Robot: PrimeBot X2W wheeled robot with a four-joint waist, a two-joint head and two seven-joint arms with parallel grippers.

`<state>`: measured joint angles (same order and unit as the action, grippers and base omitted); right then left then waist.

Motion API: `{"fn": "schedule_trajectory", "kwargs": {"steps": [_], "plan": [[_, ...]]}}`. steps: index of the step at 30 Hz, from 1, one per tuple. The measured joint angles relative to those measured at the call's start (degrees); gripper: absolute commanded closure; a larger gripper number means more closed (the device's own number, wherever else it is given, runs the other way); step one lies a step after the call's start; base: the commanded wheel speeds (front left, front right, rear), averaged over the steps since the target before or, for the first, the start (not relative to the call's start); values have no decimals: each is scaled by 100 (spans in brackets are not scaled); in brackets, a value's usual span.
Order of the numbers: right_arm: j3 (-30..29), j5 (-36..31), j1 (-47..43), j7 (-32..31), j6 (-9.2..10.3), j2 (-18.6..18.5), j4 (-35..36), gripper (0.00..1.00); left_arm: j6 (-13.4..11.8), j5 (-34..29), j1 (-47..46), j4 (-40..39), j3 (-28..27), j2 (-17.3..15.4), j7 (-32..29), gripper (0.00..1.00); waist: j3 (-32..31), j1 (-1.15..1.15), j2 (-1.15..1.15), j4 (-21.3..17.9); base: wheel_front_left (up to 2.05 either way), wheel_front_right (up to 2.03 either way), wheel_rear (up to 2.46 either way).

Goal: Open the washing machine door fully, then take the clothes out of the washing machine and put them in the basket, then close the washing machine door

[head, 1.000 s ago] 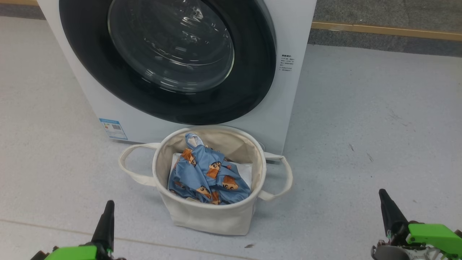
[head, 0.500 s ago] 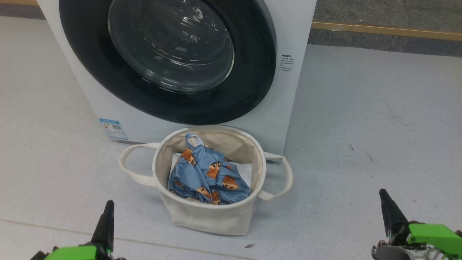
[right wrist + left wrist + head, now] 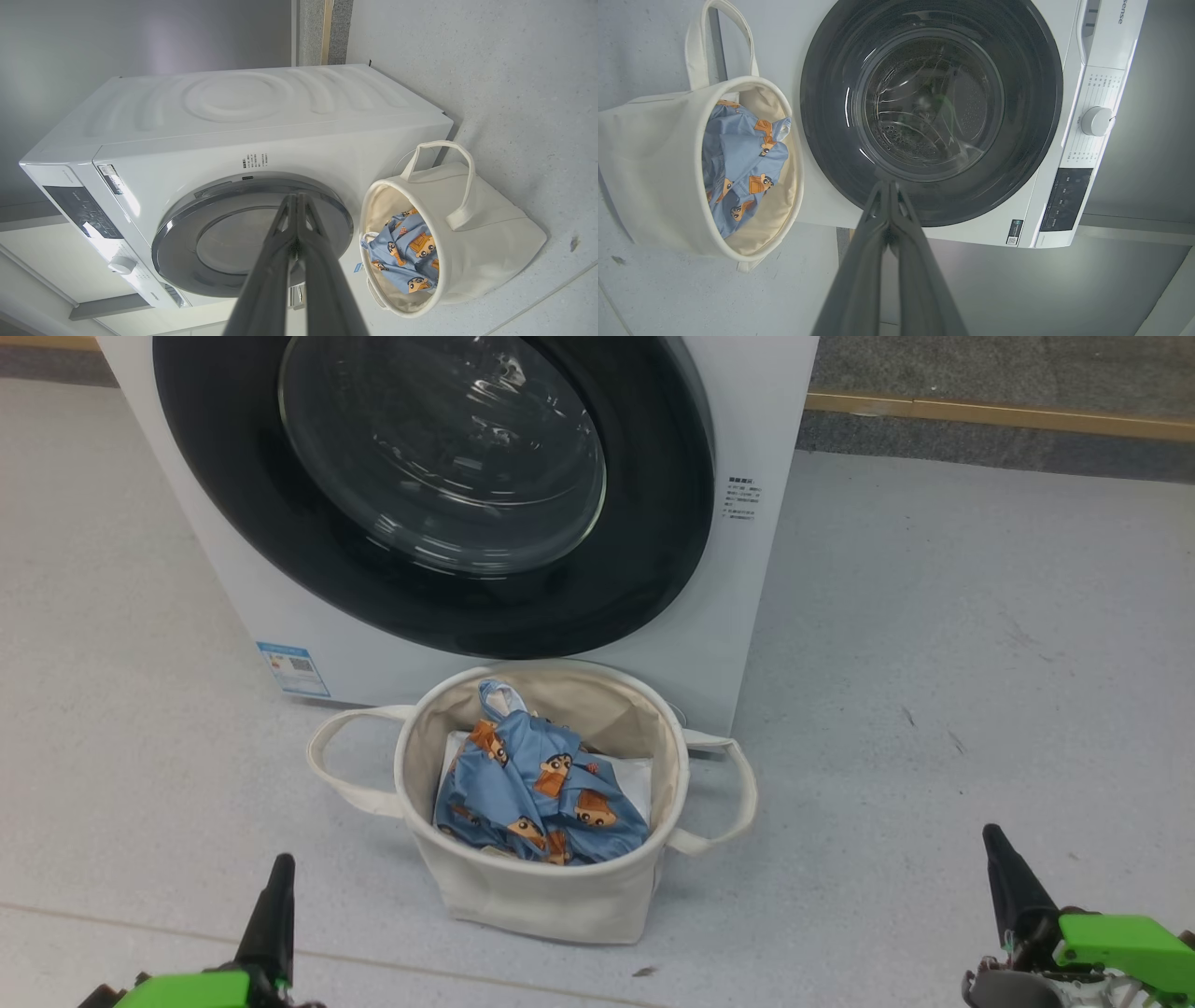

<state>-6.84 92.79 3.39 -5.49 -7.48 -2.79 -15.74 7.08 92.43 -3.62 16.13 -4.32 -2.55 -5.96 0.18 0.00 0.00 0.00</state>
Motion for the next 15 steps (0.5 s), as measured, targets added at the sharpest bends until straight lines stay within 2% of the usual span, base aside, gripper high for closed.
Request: {"fn": "schedule_trajectory", "kwargs": {"steps": [15], "plan": [[-15,-1,0,-25,0,1,-1,100,0,0,0,0,-10,1,0,100,0,0,0,0,0,0,0]]}}
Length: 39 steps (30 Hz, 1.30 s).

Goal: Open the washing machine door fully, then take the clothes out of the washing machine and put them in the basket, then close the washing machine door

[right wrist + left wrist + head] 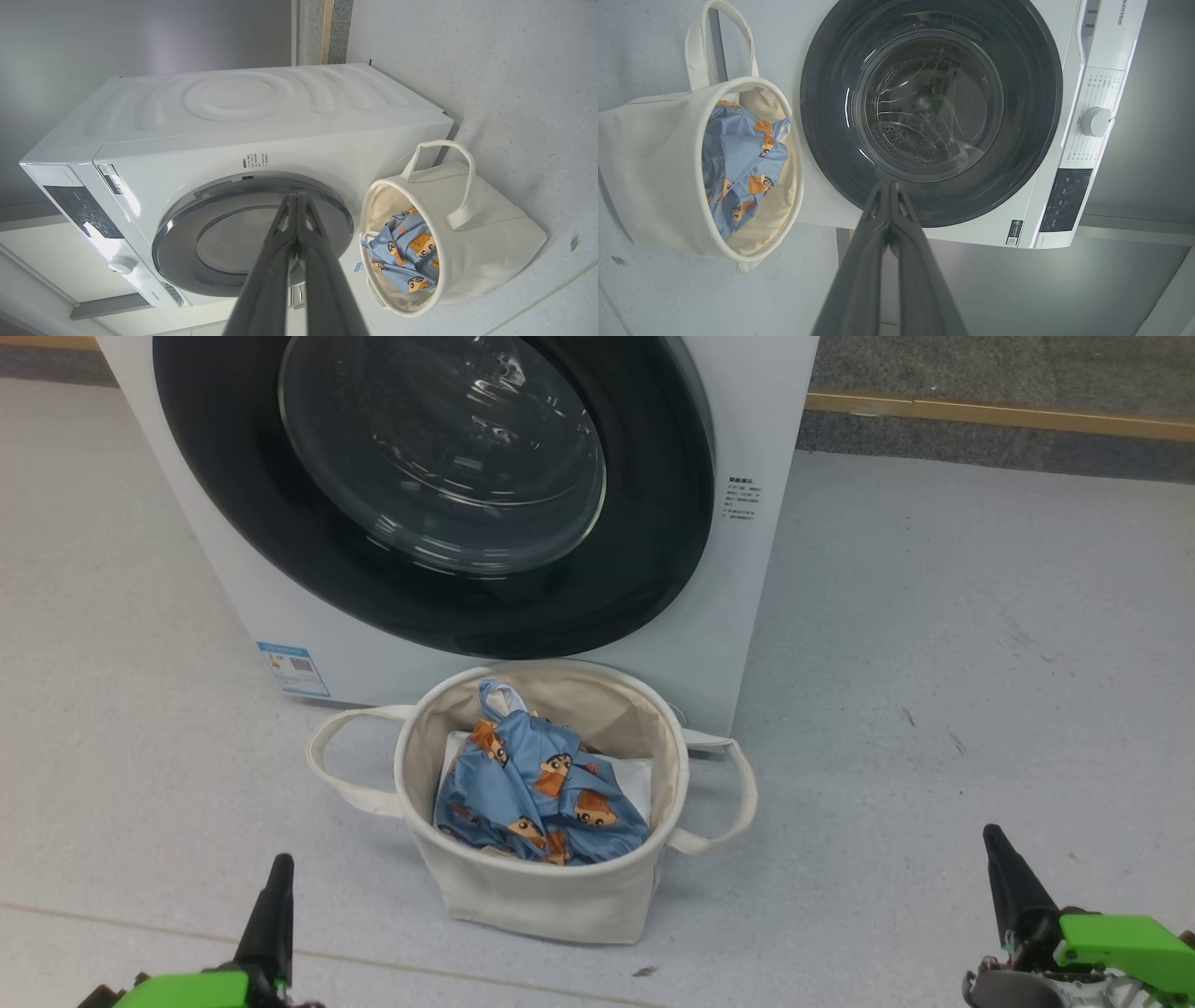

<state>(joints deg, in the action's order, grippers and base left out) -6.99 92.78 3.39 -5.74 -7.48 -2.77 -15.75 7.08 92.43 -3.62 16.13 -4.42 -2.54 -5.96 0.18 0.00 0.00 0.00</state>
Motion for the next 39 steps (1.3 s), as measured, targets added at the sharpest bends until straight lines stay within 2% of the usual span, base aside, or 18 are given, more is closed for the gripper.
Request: {"fn": "schedule_trajectory", "kwargs": {"steps": [39], "plan": [[-24,-8,0,-24,0,19,-1,100,0,-1,0,0,-9,2,-5,100,0,0,0,0,0,0,0]]}}
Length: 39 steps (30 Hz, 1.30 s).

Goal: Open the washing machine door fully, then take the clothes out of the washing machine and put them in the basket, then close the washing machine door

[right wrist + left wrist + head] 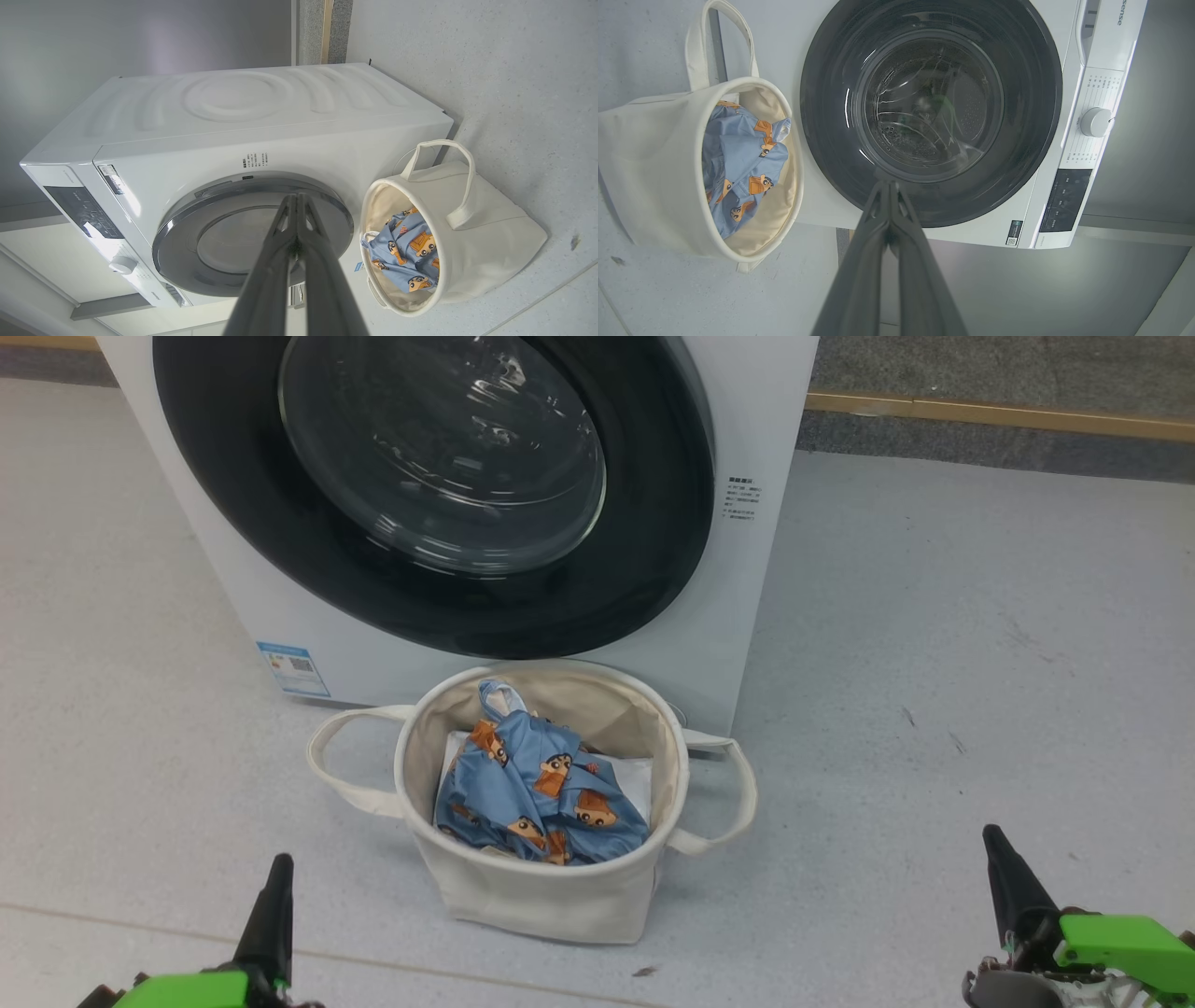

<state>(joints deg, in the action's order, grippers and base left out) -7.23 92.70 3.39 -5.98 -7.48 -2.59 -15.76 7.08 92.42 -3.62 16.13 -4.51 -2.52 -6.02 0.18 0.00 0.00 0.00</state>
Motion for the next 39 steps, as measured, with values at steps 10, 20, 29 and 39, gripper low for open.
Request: {"fn": "schedule_trajectory", "kwargs": {"steps": [10,20,29,39], "plan": [[-4,-2,0,0,0,1,0,100,0,0,0,0,-2,1,0,100,0,0,0,0,0,0,0],[-8,-2,0,0,0,1,0,100,0,0,0,0,-3,1,0,100,0,0,0,0,0,0,0],[-15,-3,0,-1,0,2,0,100,0,0,0,0,-4,1,0,100,0,0,0,0,0,0,0],[-27,-19,0,-1,0,3,0,100,0,0,0,0,-5,2,0,100,0,0,0,0,0,0,0]]}}
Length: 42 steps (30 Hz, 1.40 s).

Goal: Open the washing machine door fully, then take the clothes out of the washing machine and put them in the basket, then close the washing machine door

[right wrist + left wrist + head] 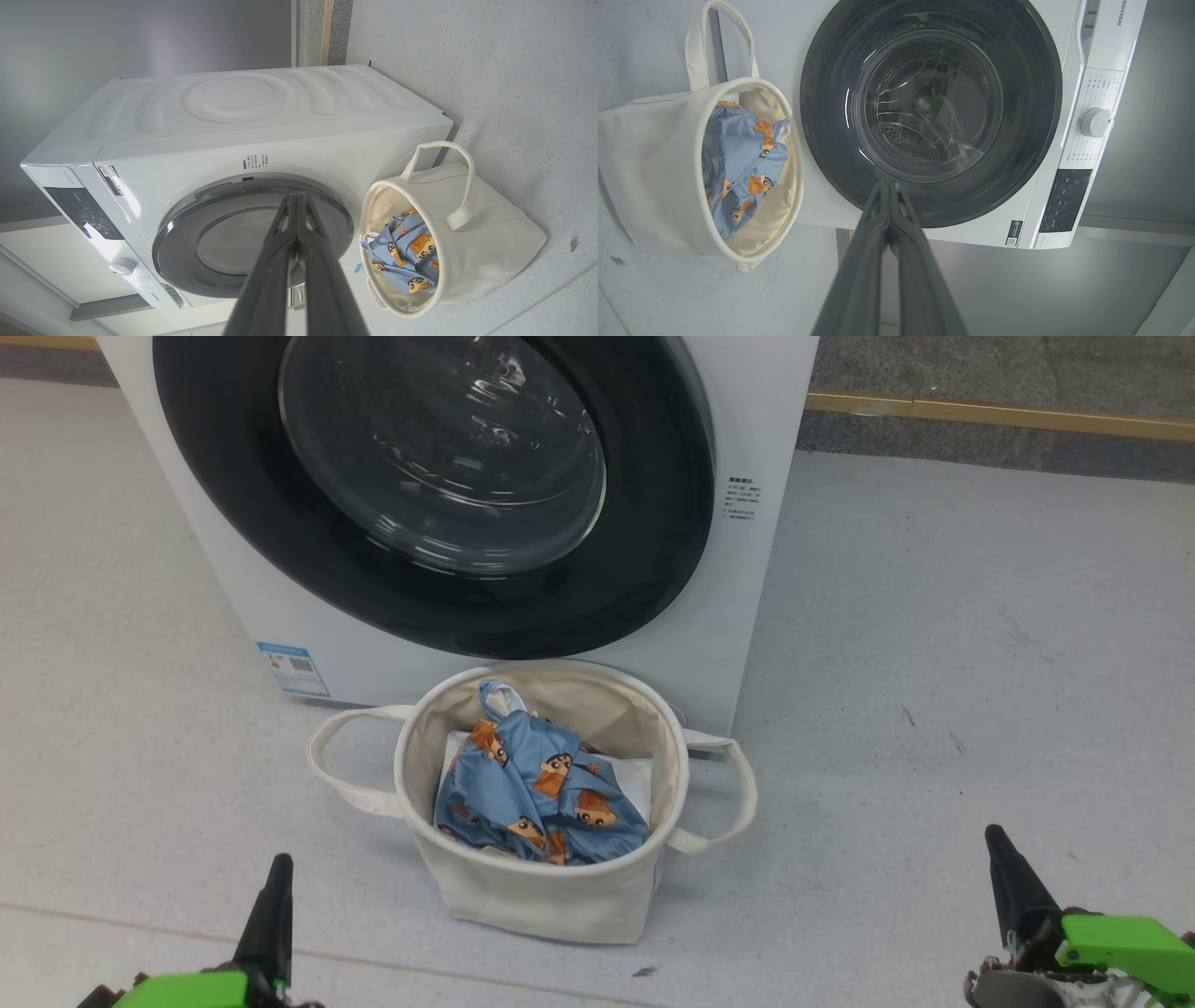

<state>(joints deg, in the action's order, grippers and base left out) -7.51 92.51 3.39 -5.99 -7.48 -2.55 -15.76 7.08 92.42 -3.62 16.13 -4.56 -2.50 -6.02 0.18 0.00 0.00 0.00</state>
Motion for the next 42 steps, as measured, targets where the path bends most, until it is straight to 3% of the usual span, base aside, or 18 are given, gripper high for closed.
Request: {"fn": "schedule_trajectory", "kwargs": {"steps": [42], "plan": [[-5,-15,0,-5,0,1,-1,100,0,0,0,-1,-2,1,0,100,0,0,0,0,0,0,0]]}}
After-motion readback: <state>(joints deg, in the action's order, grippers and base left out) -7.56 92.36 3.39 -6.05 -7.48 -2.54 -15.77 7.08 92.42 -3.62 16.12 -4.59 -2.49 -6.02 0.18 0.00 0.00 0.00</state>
